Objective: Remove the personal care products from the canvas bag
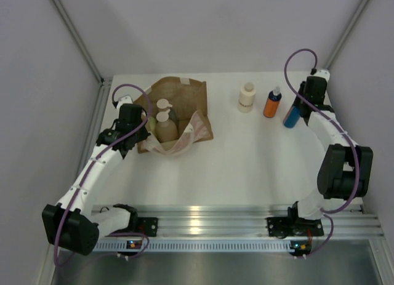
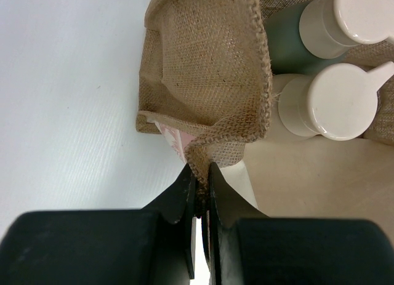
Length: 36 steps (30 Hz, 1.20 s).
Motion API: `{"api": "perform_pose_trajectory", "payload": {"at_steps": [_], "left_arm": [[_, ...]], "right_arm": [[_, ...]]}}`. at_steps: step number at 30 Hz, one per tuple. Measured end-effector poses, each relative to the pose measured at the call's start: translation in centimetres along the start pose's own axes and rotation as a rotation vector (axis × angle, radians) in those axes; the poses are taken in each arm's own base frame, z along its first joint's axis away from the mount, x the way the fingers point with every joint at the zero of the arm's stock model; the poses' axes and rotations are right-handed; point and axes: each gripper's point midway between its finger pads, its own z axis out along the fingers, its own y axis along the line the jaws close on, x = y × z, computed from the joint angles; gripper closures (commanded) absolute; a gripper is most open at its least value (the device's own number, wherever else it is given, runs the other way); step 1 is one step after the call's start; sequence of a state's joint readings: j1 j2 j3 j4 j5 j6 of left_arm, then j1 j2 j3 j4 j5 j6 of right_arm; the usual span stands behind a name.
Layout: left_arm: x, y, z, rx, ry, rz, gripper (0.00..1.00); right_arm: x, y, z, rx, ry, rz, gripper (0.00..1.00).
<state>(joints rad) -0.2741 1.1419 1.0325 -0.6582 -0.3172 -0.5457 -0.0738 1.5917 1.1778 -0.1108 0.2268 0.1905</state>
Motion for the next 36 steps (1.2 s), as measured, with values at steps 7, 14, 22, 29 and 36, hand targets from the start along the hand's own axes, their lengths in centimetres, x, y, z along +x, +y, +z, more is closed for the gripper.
{"api": "perform_pose_trajectory", "payload": {"at_steps": [7, 14, 22, 29, 36], "left_arm": [[0.0, 0.0, 0.0, -0.002, -0.001, 0.001, 1.00], [0.0, 0.1, 0.0, -0.004, -0.002, 0.004, 1.00], [-0.1, 0.0, -0.1, -0.003, -0.005, 0.003, 1.00], [-0.7, 0.4, -1.0, -0.008, -0.035, -0.022, 1.00], [-0.7, 0.9, -1.2, -0.035, -0.042, -0.055, 1.00]], "right_arm": [[-0.1, 1.1, -0.2, -0.016, -0.014, -0.041, 0.42], [-1.2, 1.9, -0.8, -0.012, -0.018, -0.053, 0.21], [-8.5, 7.3, -6.6, -0.141, -0.153, 0.034, 0.21], [-7.2, 24.8, -19.8, -0.608, -0.173, -0.013, 0.26], [-1.2, 39.8, -30.3, -0.886, -0.079, -0.112, 0.25]]}}
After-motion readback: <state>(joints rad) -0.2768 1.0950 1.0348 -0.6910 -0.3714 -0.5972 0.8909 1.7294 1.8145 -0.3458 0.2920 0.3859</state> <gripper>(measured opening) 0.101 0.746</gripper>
